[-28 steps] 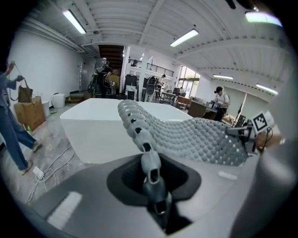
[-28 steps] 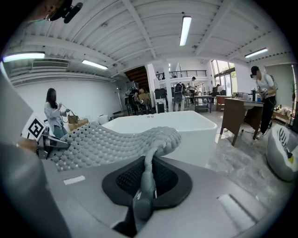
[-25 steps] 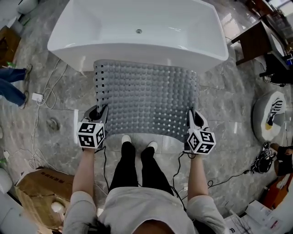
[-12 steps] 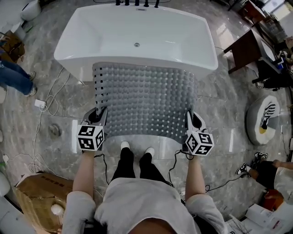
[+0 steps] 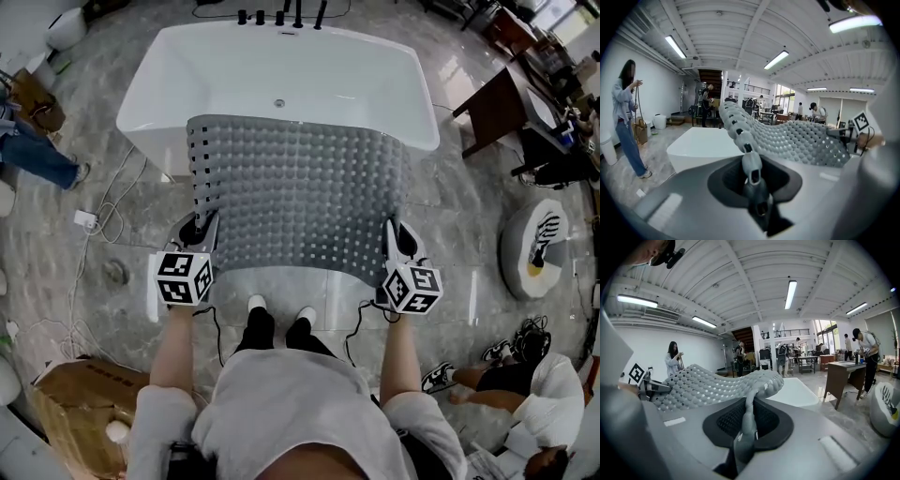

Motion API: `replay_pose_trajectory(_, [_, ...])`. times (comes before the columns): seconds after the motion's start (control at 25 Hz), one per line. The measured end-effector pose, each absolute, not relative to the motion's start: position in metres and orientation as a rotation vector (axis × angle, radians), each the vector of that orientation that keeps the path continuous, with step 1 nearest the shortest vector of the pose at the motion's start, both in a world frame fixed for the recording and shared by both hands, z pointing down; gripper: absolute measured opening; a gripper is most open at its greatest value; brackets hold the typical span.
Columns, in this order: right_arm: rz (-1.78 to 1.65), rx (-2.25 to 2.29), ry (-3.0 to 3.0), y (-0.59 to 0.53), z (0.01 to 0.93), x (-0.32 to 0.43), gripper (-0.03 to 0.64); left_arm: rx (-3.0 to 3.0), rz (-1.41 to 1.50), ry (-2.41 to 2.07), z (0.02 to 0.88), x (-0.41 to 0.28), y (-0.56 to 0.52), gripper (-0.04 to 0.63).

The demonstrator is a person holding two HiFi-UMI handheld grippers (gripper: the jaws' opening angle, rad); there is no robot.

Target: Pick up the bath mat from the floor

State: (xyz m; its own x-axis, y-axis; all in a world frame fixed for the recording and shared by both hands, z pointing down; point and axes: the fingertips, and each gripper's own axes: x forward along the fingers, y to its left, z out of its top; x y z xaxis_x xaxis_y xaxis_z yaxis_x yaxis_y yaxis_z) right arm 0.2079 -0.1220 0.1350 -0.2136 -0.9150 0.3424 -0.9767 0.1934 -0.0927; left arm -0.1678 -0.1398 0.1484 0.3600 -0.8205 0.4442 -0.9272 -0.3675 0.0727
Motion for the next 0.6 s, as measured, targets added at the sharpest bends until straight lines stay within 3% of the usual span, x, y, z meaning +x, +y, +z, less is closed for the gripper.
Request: replay_pose_trajectory(0.6, [0.276,1.865,-2.301,-0.118,0.086,0.217,0.035,2.409,0.374,-1.636,0.099,-0.163,-0.137,0.066])
